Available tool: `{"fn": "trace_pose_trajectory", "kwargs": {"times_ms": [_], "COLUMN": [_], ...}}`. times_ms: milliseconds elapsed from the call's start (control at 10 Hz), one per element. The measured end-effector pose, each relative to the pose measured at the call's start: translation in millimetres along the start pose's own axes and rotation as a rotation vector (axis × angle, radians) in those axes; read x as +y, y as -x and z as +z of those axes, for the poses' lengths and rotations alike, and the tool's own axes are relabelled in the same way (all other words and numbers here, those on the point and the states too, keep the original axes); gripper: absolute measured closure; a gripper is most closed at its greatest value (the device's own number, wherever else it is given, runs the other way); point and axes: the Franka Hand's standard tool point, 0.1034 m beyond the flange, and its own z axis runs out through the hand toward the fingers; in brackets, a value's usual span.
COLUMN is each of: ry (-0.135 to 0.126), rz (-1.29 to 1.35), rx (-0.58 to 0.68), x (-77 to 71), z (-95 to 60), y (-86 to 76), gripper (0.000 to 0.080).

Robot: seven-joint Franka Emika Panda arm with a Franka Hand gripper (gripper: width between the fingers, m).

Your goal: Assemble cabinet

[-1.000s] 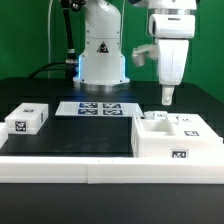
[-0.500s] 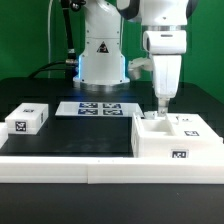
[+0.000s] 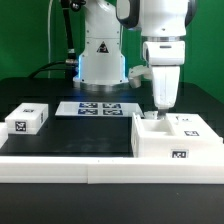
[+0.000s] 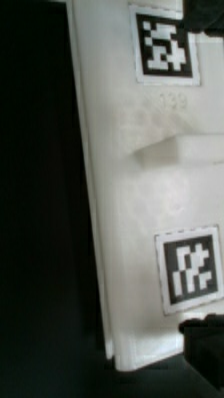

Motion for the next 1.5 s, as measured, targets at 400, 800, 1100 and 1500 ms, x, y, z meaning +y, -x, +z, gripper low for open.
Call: {"fn": "trace_pose_trajectory", "kwargs": {"times_ms": [400, 800, 1100, 1500], "ry": [-0.004, -0.008, -0.009, -0.013], "rz": [0.001, 0.002, 0.002, 0.002], "rx": [0.0, 0.0, 0.0, -0.007], "x": [-1.0, -2.2, -2.3, -2.4], "z": [1.8, 3.9, 3.9, 1.6], "y": [0.4, 0.9, 0.9, 2.1], "gripper": [0.031, 0.0702, 0.0732, 0.0732]}}
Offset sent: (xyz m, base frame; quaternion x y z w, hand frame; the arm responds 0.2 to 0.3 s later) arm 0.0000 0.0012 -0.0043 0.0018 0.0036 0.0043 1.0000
